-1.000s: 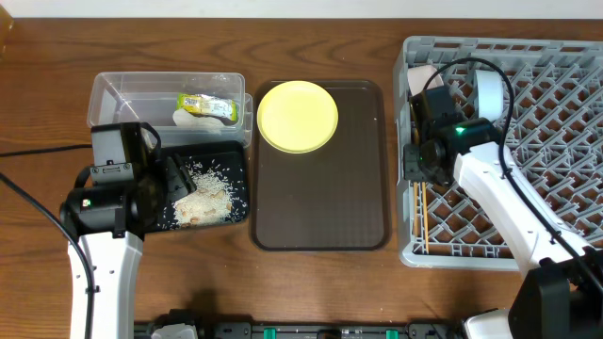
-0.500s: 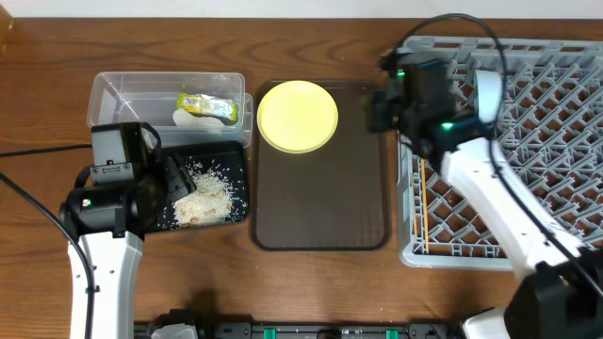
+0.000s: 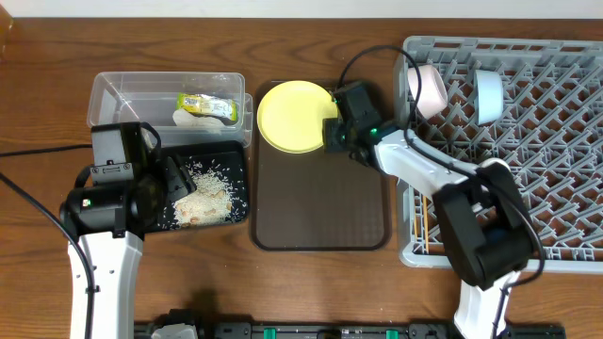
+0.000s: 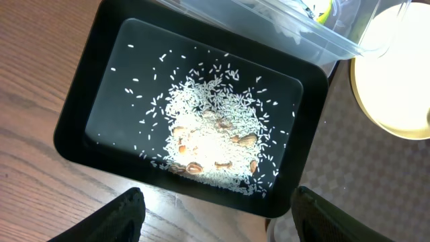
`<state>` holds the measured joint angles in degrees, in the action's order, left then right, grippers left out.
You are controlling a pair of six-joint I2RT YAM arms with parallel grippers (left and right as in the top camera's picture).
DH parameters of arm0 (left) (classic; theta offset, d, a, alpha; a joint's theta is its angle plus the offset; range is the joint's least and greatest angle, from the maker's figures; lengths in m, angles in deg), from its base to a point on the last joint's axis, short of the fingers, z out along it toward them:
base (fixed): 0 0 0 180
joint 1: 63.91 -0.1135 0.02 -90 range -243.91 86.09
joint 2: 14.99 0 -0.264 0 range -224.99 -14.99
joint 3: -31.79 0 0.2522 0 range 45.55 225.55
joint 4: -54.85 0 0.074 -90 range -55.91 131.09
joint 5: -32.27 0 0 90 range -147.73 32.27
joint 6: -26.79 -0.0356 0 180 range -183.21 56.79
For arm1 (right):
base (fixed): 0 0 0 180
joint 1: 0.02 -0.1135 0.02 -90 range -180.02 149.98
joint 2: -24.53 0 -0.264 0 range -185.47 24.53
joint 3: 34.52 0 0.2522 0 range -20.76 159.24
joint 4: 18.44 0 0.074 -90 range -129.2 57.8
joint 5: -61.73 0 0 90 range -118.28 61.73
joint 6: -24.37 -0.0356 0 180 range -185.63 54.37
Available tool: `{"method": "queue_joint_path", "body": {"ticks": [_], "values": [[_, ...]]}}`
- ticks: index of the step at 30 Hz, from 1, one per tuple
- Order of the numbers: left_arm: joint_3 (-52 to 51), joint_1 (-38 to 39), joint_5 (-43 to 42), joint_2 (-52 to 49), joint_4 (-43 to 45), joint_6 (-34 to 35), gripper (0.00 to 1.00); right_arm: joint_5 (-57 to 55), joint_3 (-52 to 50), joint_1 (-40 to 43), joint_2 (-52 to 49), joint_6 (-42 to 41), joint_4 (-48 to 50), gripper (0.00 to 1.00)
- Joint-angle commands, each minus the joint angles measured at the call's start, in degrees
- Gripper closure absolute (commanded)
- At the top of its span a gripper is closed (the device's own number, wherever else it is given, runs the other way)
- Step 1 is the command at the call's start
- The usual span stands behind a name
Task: Sort waste into correct bins and load items into the dishwasher rack
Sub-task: 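Grasp the yellow plate edge with the right gripper and slide it, then lift the yellow plate and stand it upright in the rack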
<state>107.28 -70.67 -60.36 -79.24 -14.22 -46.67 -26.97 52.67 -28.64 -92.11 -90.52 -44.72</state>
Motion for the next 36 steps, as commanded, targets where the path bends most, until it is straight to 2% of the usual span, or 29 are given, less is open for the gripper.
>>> {"method": "queue_joint_path", "body": {"ticks": [1,8,9,14,20,29,32,36], "values": [[0.37,-0.35,0.11,-0.11,-0.15,0.31,0.28,-1.7,0.39,-0.7,-1.92,-5.22,0.11,0.62],[0.37,-0.35,0.11,-0.11,-0.15,0.31,0.28,-1.95,0.42,-0.31,-1.66,-5.51,-2.82,0.98],[0.37,-0.35,0.11,-0.11,-0.15,0.31,0.28,-1.95,0.42,-0.02,-1.29,-5.53,-3.82,0.99],[0.37,-0.35,0.09,-0.11,-0.15,0.31,0.28,-3.13,0.42,2.29,2.69,-4.98,-9.86,0.99],[0.37,-0.35,0.11,-0.11,-0.15,0.33,0.28,-6.78,0.42,5.46,14.82,2.93,-17.18,0.99],[0.37,-0.35,0.11,-0.11,-0.13,0.31,0.28,-24.85,0.42,11.96,36.06,19.98,-26.18,0.99],[0.37,-0.35,0.09,-0.11,-0.13,0.33,0.28,-29.94,0.39,14.58,40.13,27.19,-27.04,0.99],[0.37,-0.35,0.09,-0.11,-0.13,0.33,0.28,-42.64,0.39,18.08,42.62,34.95,-27.21,0.99]]}}
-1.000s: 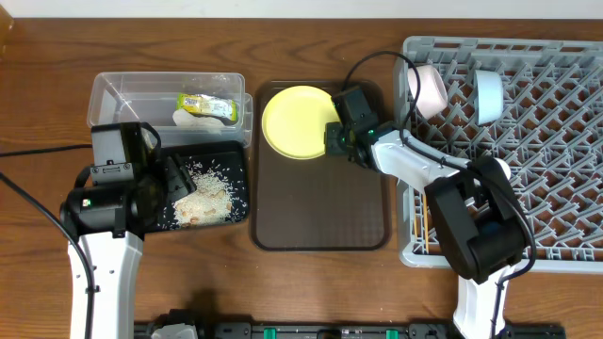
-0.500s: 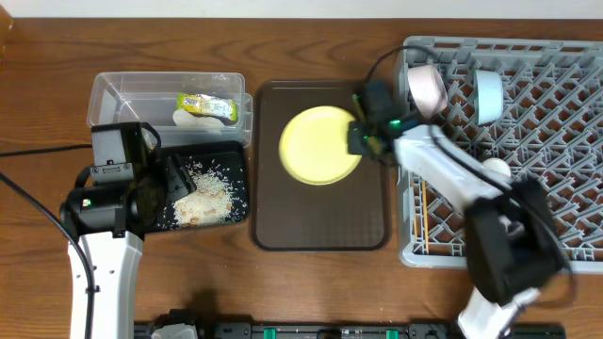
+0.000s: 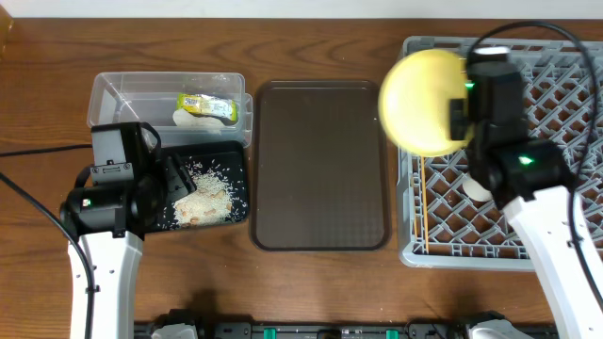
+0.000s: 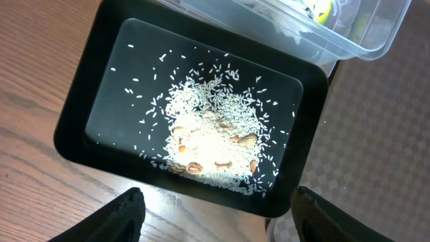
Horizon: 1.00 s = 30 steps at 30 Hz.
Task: Sort waste into correct bins and load items into the dishwasher rack
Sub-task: 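Lift the yellow plate and stand it upright in the rack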
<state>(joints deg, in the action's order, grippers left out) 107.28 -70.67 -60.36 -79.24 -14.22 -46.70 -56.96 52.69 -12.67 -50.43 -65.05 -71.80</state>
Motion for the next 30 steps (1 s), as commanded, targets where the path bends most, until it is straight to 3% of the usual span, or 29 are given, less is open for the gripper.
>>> {"method": "queue_joint_path", "body": {"ticks": [1,7,16,20,21,23,25,30], "values": [[0.37,-0.35,0.09,-0.11,-0.13,0.35,0.28,-14.27,0.37,2.69,0.98,11.3,-0.35,0.99],[0.37,-0.35,0.11,-0.11,-0.13,0.35,0.28,-16.79,0.24,3.48,-0.42,15.1,-6.99,0.99],[0.37,-0.35,0.09,-0.11,-0.15,0.35,0.28,-16.24,-2.23,2.36,-7.19,6.91,-9.14,0.99],[0.37,-0.33,0.07,-0.11,-0.13,0.35,0.27,-13.75,-2.23,1.03,-9.75,-1.27,-8.72,0.98],[0.37,-0.33,0.02,-0.11,-0.13,0.35,0.27,-11.32,-2.23,0.9,-9.81,-3.63,-8.72,0.92],[0.37,-0.33,-1.51,-0.09,0.61,0.31,0.21,-6.71,-2.21,0.9,-9.49,-7.37,-8.7,0.7],[0.37,-0.33,-3.15,-0.09,1.81,0.22,0.2,-2.67,-2.23,1.14,-8.79,-10.4,-8.74,0.59],[0.37,2.14,-6.36,-0.13,4.87,-3.13,0.2,8.13,-2.23,4.0,-5.53,-18.34,-10.1,0.45]]}}
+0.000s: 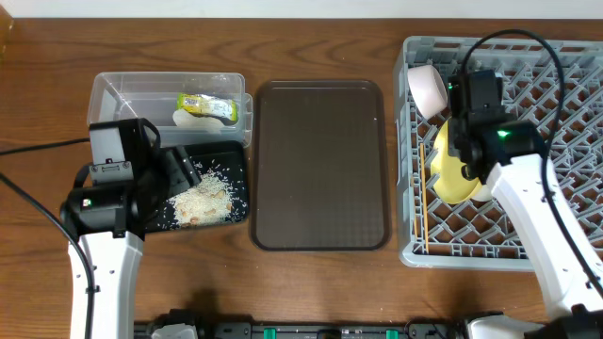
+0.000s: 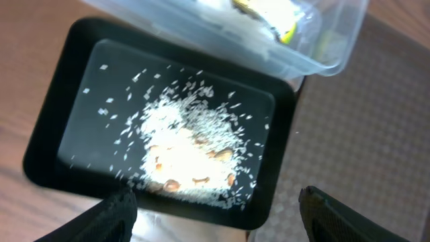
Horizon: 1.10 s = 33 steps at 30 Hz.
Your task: Sort waste into correct bins and load items into the dishwasher rack
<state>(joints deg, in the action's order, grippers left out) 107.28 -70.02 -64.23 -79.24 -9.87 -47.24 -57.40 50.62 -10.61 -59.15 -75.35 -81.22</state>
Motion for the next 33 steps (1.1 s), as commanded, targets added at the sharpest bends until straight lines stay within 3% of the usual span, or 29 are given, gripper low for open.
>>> {"method": "queue_joint_path", "body": {"ticks": [1,9,15,21,24,25,33], "values": [[0.37,2.27,-2.49,-0.17,0.59,-3.56,0.2,11.45,-0.13,2.93,4.09,-8.79,-1.31,0.42],[0.37,6.95,-2.47,-1.14,-7.02,-8.26,0.15,24.28,-0.17,9.55,9.27,-8.57,-9.99,0.23],[0.04,6.95,-1.86,0.2,-12.98,-8.26,0.16,29.14,-3.08,9.81,14.56,-7.37,-12.85,0.18],[-4.28,6.95,-1.86,11.82,-11.5,-8.24,0.16,31.47,-17.35,9.75,29.18,-5.57,-5.29,0.16],[-8.04,6.95,-1.86,20.68,-8.98,-8.2,0.14,30.49,-24.41,9.77,39.67,-4.81,-2.36,0.01],[-9.22,6.95,-1.86,23.45,-8.22,-8.2,0.1,29.62,-25.94,9.77,42.66,-4.81,-1.92,0.02],[-10.84,6.95,-1.86,32.72,-5.75,-8.24,0.07,28.55,-30.47,9.77,57.83,-4.83,-7.78,0.01]]}}
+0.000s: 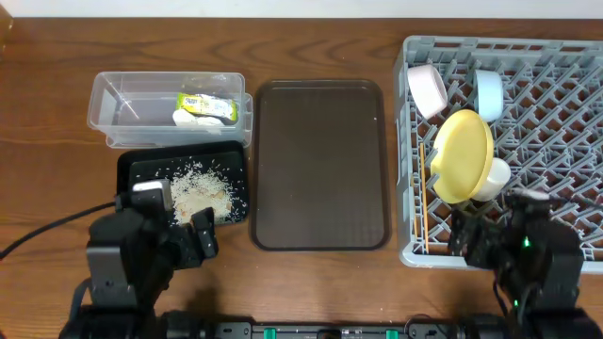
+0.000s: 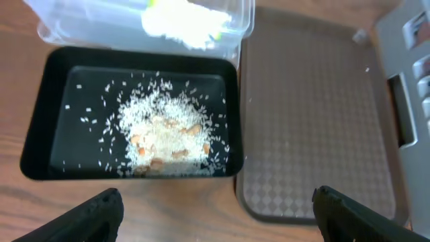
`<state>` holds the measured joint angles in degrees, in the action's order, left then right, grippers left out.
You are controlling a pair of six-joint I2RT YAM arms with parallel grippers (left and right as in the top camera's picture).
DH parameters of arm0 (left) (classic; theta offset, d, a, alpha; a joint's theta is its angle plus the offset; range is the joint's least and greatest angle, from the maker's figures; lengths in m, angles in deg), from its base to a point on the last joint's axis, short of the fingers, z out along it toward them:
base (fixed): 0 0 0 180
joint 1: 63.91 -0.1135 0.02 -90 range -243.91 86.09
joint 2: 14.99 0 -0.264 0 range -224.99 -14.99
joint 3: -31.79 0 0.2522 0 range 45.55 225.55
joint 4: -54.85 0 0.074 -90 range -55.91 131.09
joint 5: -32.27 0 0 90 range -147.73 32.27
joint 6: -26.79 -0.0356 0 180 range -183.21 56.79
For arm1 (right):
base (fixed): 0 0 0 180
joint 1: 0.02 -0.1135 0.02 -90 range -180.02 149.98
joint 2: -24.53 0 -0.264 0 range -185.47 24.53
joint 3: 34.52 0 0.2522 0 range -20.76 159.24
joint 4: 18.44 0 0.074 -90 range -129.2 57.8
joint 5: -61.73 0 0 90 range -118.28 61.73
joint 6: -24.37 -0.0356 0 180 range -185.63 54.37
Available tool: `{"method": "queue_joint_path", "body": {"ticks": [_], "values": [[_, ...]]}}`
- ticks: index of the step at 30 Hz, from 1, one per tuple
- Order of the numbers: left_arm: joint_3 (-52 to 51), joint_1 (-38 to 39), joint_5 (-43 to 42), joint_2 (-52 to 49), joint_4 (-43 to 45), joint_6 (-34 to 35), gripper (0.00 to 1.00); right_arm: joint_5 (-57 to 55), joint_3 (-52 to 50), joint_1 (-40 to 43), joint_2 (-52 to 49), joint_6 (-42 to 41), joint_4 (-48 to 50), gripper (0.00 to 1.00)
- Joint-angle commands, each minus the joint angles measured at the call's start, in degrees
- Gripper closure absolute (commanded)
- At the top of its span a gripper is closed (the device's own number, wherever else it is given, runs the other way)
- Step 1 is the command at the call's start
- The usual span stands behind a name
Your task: Sort waste into correct bins and load items into the dishwasher rack
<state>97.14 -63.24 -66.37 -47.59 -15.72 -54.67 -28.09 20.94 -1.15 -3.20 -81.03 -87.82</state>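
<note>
The yellow plate [image 1: 462, 155] stands on edge in the grey dishwasher rack [image 1: 556, 141], free of any gripper. A pink bowl [image 1: 426, 89], a pale blue cup [image 1: 487, 94] and a white cup [image 1: 496, 175] sit around it. Rice and nuts [image 2: 166, 129] lie in the black tray [image 2: 40, 144]. A wrapper [image 1: 207, 105] lies in the clear bin [image 1: 122, 104]. My left gripper [image 2: 218, 228] is open and empty over the table's front edge, just in front of the black tray. My right gripper [image 1: 490, 240] sits low at the rack's front edge, its fingers unclear.
The brown serving tray [image 1: 320, 165] lies bare between the bins and the rack. Chopsticks [image 1: 424, 221] lie along the rack's left side. Both arms are folded back at the near table edge.
My right gripper was at the yellow plate in the rack; now it sits back at the rack's front edge and the plate stands alone. My left arm has also drawn back.
At first my right gripper gripped the yellow plate at the brown tray's far left corner. It then held the plate up beside the rack, then set it among the tines. Now both arms are withdrawn. The left gripper stayed open throughout.
</note>
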Motion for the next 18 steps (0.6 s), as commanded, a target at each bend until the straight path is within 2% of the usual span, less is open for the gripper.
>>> {"method": "queue_joint_path", "body": {"ticks": [1,9,18], "values": [[-0.7,0.17,0.28,1.22,0.07,-0.81,0.07,-0.76,-0.79,0.31,2.51,0.85,-2.32,0.01],[-0.7,0.17,0.28,0.98,0.07,-0.81,0.07,-0.79,-0.79,0.31,2.84,0.87,-7.45,0.01],[-0.7,0.17,0.28,0.98,0.07,-0.81,0.07,-0.79,-0.79,0.31,2.84,0.87,-8.74,0.01]]}}
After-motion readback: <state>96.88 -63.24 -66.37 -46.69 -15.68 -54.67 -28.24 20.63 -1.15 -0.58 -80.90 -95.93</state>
